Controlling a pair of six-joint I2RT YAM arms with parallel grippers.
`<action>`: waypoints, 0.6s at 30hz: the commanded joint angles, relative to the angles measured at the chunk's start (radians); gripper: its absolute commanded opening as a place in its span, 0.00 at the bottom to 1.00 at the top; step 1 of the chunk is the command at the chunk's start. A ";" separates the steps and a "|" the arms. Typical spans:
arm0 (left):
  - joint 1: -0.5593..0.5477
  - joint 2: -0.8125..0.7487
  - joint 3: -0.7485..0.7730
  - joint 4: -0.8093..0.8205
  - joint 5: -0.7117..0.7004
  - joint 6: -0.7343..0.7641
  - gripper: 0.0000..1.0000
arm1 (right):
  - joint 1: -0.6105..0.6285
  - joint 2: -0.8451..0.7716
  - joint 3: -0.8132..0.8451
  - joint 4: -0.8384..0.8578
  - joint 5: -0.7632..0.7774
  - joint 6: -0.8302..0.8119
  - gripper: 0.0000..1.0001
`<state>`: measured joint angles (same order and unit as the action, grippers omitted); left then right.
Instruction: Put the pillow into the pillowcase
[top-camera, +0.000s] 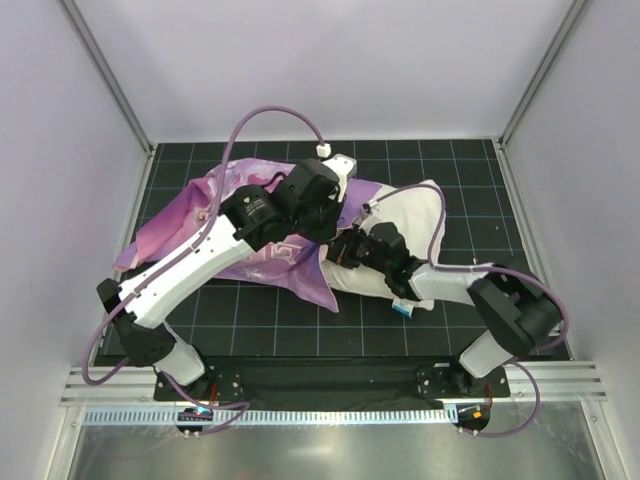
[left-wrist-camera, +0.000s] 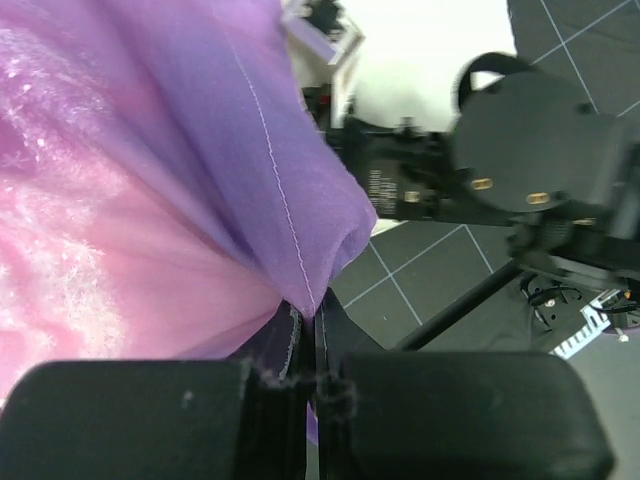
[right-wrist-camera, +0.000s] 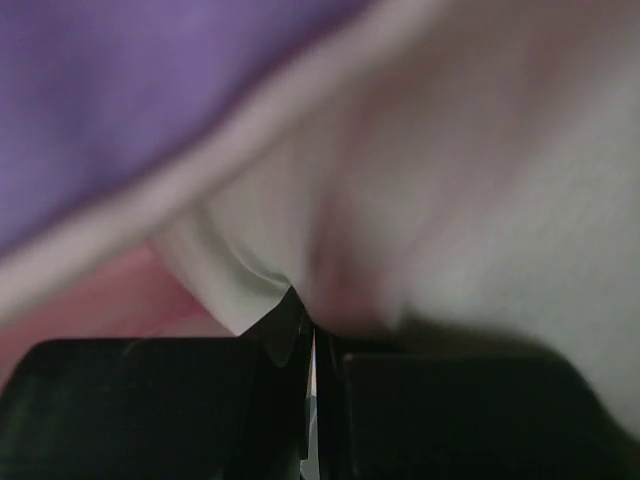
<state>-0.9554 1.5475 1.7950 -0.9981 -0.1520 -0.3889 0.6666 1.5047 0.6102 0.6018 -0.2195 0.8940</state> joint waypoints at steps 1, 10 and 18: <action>-0.008 0.040 0.085 0.085 0.075 -0.011 0.00 | 0.010 0.149 0.051 0.157 0.043 0.126 0.04; -0.095 0.210 0.192 0.252 0.267 -0.175 0.00 | 0.080 0.383 0.143 0.315 0.080 0.321 0.04; -0.209 0.195 0.058 0.500 0.286 -0.323 0.00 | 0.079 0.413 0.099 0.466 0.088 0.358 0.04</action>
<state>-1.1126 1.7996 1.8694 -0.7792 -0.0505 -0.5900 0.7292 1.9011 0.7219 1.0229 -0.1486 1.2045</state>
